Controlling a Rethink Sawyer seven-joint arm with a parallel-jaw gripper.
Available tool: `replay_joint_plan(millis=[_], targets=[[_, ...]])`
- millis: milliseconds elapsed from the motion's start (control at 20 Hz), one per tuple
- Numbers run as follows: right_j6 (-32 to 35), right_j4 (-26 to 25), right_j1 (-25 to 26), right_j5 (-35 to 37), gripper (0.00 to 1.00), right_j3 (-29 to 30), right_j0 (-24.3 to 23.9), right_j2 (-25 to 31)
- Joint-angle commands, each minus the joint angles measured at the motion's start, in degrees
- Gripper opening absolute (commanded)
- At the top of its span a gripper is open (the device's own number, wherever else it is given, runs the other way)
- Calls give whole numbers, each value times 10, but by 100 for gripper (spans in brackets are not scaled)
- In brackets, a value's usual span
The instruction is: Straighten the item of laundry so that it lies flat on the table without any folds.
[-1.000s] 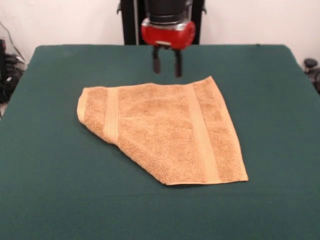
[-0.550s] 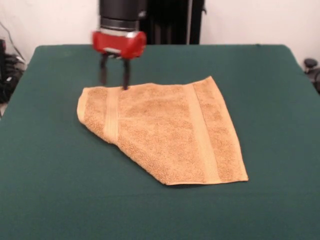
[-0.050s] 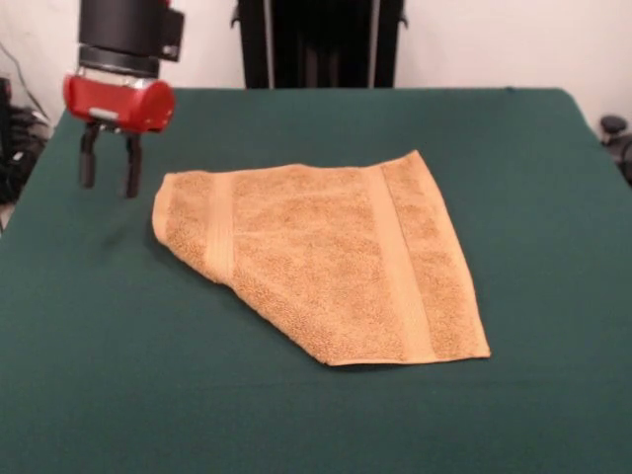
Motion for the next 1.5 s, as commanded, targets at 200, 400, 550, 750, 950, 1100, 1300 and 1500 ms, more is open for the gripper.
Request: replay_joint_plan(millis=[200,400,550,750,950,1100,1300,1500], targets=[[-25,-140,145,102,100,-56,-124,296],[-61,-172,224,155,100,-52,-190,385],[-76,-174,262,188,100,-45,-220,424],[-86,-167,274,216,100,-43,-230,439],[-96,-167,286,235,100,-46,-237,445],[-103,-160,288,258,100,-49,-239,454],[-106,-154,294,283,100,-51,-243,462],[-100,-153,297,296,100,-46,-245,468]])
